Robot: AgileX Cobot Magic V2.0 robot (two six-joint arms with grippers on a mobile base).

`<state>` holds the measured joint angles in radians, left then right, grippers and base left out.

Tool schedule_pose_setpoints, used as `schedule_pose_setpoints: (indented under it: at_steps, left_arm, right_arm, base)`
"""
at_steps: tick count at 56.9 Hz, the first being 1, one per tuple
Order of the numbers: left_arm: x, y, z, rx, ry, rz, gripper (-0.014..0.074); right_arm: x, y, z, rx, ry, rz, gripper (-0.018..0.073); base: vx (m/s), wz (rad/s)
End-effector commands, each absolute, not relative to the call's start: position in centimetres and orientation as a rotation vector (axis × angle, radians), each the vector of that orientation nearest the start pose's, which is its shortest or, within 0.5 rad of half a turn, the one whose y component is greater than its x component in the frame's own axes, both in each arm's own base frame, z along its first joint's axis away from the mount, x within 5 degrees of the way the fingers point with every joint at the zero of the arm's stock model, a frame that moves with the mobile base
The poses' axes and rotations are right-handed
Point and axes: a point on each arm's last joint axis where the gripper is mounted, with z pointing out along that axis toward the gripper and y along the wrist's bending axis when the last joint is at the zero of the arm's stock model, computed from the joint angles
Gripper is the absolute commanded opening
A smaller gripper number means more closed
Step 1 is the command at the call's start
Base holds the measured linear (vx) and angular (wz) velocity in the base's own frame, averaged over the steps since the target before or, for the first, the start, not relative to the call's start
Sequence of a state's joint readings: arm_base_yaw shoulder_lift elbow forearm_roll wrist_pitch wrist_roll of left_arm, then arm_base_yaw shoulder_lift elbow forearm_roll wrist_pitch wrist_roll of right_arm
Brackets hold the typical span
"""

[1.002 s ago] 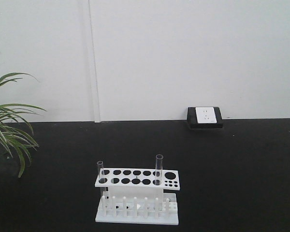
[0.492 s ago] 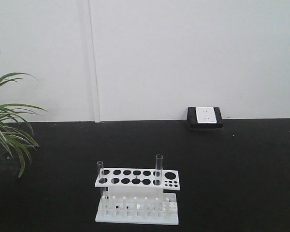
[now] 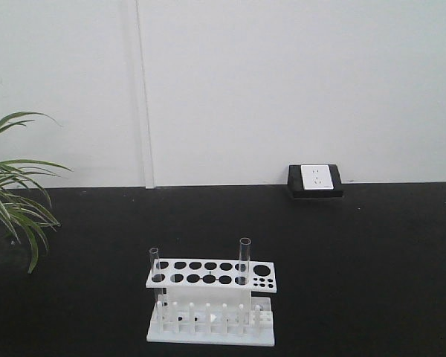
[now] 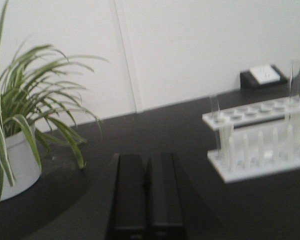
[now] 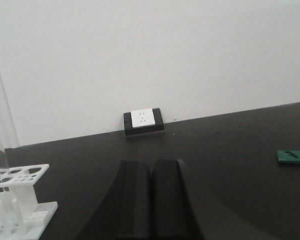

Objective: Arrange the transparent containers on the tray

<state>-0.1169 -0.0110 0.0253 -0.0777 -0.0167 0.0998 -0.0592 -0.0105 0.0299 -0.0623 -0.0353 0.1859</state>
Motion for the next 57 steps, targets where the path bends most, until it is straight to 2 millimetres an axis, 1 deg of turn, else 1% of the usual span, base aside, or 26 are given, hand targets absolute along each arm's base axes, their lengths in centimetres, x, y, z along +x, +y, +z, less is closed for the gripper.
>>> schedule_pose_setpoints:
  at_steps: [1,8,12,19,22,25,28,31,33,35,36,38,39,40,45,48,49,50,54,57]
  left_arm:
    - [5.4,-0.5,20.8,-0.035,1.379,-0.205,-0.0007]
    - [5.5,-0.5,20.4,-0.050,1.427,-0.231,-0.0007]
    - [5.5,-0.5,20.5,-0.052,1.416,-0.231,-0.0007]
    - [5.4,-0.4,21.2,-0.059,1.337,-0.226,-0.0007]
    - [5.2,-0.3,21.7,-0.063,1.288,-0.224,-0.0007]
    - [5.1,-0.3,22.5,-0.065,1.257,-0.226,-0.0007]
    - [4.8,-0.3,23.9,-0.061,1.229,-0.230,-0.0007]
    - [4.5,-0.2,25.3,-0.055,1.207,-0.227,-0.0007]
    - [4.3,-0.2,26.5,-0.041,1.190,-0.213,-0.0007]
    - [4.2,-0.2,27.6,-0.029,1.180,-0.198,-0.0007]
    - [4.2,-0.2,28.5,-0.023,1.173,-0.191,-0.0007]
    - [4.2,-0.3,29.7,-0.008,1.166,-0.170,-0.0007]
    - [4.1,-0.3,30.7,-0.001,1.151,-0.160,-0.0007]
    - [4.2,-0.3,31.3,0.005,1.147,-0.151,-0.0007]
    - [5.4,-0.4,34.8,0.030,1.153,-0.112,-0.0007]
    - [6.6,-0.5,36.8,0.032,1.163,-0.110,-0.0007]
    - [6.7,-0.5,37.5,0.031,1.154,-0.110,-0.0007]
    - [7.3,-0.6,38.2,0.032,1.162,-0.110,-0.0007]
    - [9.6,-0.9,39.6,0.032,1.207,-0.110,-0.0007]
    - [11.4,-1.1,40.4,0.029,1.233,-0.113,-0.0007]
  right_arm:
    - [5.5,-0.3,21.2,0.116,1.381,0.056,-0.0011]
    - [5.5,-0.1,21.1,0.108,1.389,0.079,-0.0011]
    - [5.5,-0.1,21.1,0.101,1.390,0.084,-0.0011]
    - [5.5,-0.1,21.3,0.089,1.383,0.076,-0.0011]
    - [5.4,-0.1,21.6,0.088,1.371,0.076,-0.0011]
    - [5.3,-0.1,22.4,0.085,1.348,0.075,-0.0011]
    - [5.0,-0.1,23.8,0.075,1.309,0.067,-0.0011]
    - [4.6,0.0,25.8,0.055,1.259,0.049,-0.0011]
    - [4.4,0.0,26.9,0.052,1.234,0.047,-0.0011]
    - [4.1,0.0,28.5,0.050,1.204,0.047,-0.0011]
    - [3.9,0.0,29.5,0.049,1.182,0.047,-0.0011]
    - [4.1,0.0,30.5,0.048,1.184,0.045,-0.0011]
    - [4.0,0.0,31.5,0.045,1.164,0.043,-0.0011]
    - [4.0,0.0,31.9,0.043,1.162,0.040,-0.0011]
    - [4.8,0.0,36.0,0.031,1.137,0.026,-0.0011]
    - [6.2,0.0,37.9,0.024,1.154,0.018,-0.0011]
    - [6.6,0.0,38.4,0.021,1.153,0.016,-0.0011]
    - [7.0,0.0,38.9,0.017,1.154,0.012,-0.0011]
    - [8.9,0.0,40.6,0.003,1.162,0.002,-0.0011]
    - [10.2,0.0,41.5,-0.003,1.157,0.003,-0.0011]
  base:
    - [0.00,0.00]
    - [0.00,0.00]
    - [0.00,0.00]
    - [0.00,0.00]
    - [0.00,0.00]
    - [0.00,0.00]
    - [0.00,0.00]
    - [0.00,0.00]
    - [0.00,0.00]
    - [0.00,0.00]
    - [0.00,0.00]
    - [0.00,0.00]
    - [0.00,0.00]
    - [0.00,0.00]
    - [0.00,0.00]
    - [0.00,0.00]
    - [0.00,0.00]
    - [0.00,0.00]
    - [0.00,0.00]
    - [0.00,0.00]
